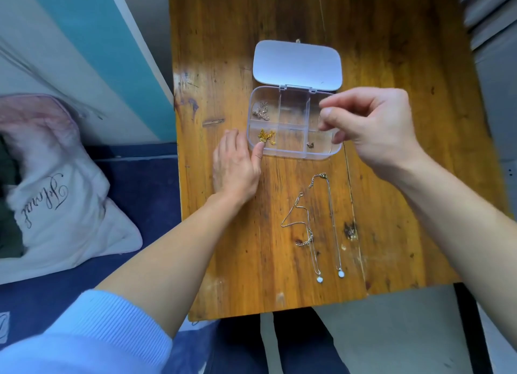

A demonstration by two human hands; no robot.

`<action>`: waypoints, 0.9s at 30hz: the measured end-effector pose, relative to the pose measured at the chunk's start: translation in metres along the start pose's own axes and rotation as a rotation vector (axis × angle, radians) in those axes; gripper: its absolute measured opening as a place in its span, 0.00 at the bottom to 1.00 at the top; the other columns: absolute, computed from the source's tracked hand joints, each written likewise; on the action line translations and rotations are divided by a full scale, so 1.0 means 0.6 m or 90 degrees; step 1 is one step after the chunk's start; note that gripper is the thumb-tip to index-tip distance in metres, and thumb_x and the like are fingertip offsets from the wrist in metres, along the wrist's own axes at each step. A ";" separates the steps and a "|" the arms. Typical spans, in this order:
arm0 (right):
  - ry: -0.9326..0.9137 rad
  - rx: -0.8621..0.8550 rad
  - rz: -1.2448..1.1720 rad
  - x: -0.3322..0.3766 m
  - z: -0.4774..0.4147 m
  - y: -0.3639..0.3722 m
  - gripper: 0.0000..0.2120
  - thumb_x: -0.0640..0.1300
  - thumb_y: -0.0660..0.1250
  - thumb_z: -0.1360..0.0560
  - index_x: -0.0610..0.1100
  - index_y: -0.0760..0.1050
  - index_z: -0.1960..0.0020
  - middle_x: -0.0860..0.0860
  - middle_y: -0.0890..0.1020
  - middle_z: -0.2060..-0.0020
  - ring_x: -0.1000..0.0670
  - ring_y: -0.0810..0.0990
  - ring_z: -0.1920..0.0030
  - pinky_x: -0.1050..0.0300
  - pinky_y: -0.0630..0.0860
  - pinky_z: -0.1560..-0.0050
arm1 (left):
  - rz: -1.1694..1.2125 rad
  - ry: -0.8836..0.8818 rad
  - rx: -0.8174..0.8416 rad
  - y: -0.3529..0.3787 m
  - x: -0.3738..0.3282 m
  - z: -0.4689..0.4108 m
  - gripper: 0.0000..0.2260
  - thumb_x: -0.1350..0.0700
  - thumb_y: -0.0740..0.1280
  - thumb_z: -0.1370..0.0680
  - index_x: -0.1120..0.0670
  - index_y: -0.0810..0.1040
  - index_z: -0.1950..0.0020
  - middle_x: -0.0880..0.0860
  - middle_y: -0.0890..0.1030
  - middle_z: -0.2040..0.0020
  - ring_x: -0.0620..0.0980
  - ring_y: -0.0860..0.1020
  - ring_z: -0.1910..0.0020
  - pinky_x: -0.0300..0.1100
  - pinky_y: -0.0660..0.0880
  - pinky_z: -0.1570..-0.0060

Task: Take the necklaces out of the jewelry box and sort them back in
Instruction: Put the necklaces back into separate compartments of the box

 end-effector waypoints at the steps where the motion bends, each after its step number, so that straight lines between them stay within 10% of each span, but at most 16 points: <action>1: -0.004 -0.007 0.003 0.003 -0.010 -0.004 0.05 0.35 0.70 0.28 0.41 0.82 0.54 0.45 0.84 0.66 0.49 0.84 0.65 0.61 0.78 0.69 | -0.001 -0.001 -0.002 0.001 0.000 0.001 0.25 0.44 0.52 0.18 0.59 0.64 0.28 0.58 0.67 0.27 0.57 0.61 0.26 0.51 0.57 0.29; 19: 0.141 0.038 0.201 -0.131 -0.115 0.057 0.07 0.34 0.68 0.28 0.42 0.83 0.53 0.44 0.84 0.59 0.49 0.82 0.62 0.57 0.82 0.60 | -0.054 -0.017 0.028 0.015 0.005 0.000 0.28 0.42 0.46 0.18 0.58 0.58 0.24 0.56 0.60 0.23 0.54 0.55 0.23 0.49 0.51 0.27; 27: 0.012 0.017 0.279 -0.105 -0.017 0.029 0.05 0.40 0.70 0.29 0.46 0.83 0.54 0.49 0.84 0.60 0.56 0.78 0.63 0.60 0.75 0.56 | -0.068 -0.015 0.032 0.014 0.005 0.001 0.28 0.42 0.46 0.18 0.58 0.58 0.24 0.56 0.60 0.23 0.54 0.55 0.23 0.49 0.51 0.27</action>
Point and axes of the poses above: each hand's wrist, its own z-axis away from the middle knuckle, its own y-axis out of the palm, x = y × z, the point moved 8 cm from there along -z, towards the middle knuckle
